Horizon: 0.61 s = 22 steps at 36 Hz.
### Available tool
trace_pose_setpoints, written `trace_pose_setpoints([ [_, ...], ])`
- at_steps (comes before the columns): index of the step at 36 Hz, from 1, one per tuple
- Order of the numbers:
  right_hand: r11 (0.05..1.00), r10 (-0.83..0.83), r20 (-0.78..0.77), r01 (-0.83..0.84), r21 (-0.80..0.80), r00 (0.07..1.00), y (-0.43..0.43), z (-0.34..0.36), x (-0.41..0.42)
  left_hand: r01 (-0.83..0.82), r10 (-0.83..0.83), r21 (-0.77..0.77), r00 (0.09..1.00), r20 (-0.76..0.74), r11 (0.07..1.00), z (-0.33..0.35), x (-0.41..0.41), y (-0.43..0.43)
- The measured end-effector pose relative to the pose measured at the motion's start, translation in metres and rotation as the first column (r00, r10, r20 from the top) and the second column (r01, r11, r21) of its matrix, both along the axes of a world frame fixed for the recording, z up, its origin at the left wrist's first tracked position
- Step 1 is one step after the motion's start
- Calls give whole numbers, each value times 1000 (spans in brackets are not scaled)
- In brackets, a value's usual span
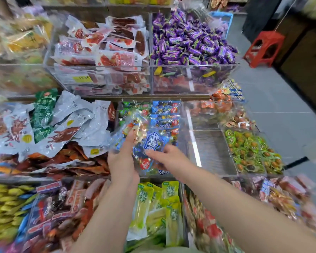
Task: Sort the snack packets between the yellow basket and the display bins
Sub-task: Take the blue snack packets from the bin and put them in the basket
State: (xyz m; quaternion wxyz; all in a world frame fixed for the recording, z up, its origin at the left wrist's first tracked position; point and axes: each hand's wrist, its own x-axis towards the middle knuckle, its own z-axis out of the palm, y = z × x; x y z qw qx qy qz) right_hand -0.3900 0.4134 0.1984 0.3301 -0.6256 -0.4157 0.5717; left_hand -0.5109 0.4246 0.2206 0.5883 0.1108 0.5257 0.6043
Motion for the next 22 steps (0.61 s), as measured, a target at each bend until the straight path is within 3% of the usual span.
trace_pose_setpoints([
  [2, 997, -79, -66, 77, -20, 995, -3, 2, -7, 27, -27, -9, 999, -34, 1000, -1, 5, -3],
  [6, 990, -143, -361, 139, -36, 922, -5, 3, 2, -10, 12, 59, 999, -39, 998, 0, -3, -3],
  [8, 978, -198, -412, 208, -22, 889, 0, 6, 16, -41, 41, 21, 999, -28, 999, -1, -14, -1],
  [11, 930, -272, -203, 311, 195, 941, 14, 21, 48, -81, 81, -2, 996, -43, 997, -3, -33, 3],
  [14, 920, -223, 275, 109, 377, 935, 28, 36, 79, -118, 117, -2, 992, -44, 993, -2, -47, 4],
  [15, 928, -147, 456, -37, 370, 878, 33, 39, 86, -138, 137, -16, 990, -37, 990, -2, -50, 4],
  [17, 915, 62, 755, -339, 218, 652, 44, 44, 89, -148, 147, -22, 989, -23, 989, -2, -53, 5],
  [19, 853, 234, 888, -523, 8, 396, 53, 43, 78, -140, 139, -19, 990, -3, 990, -2, -53, 3],
  [22, 791, 258, 953, -601, -113, 160, 66, 29, 57, -119, 119, -5, 993, 12, 993, -4, -50, -3],
])
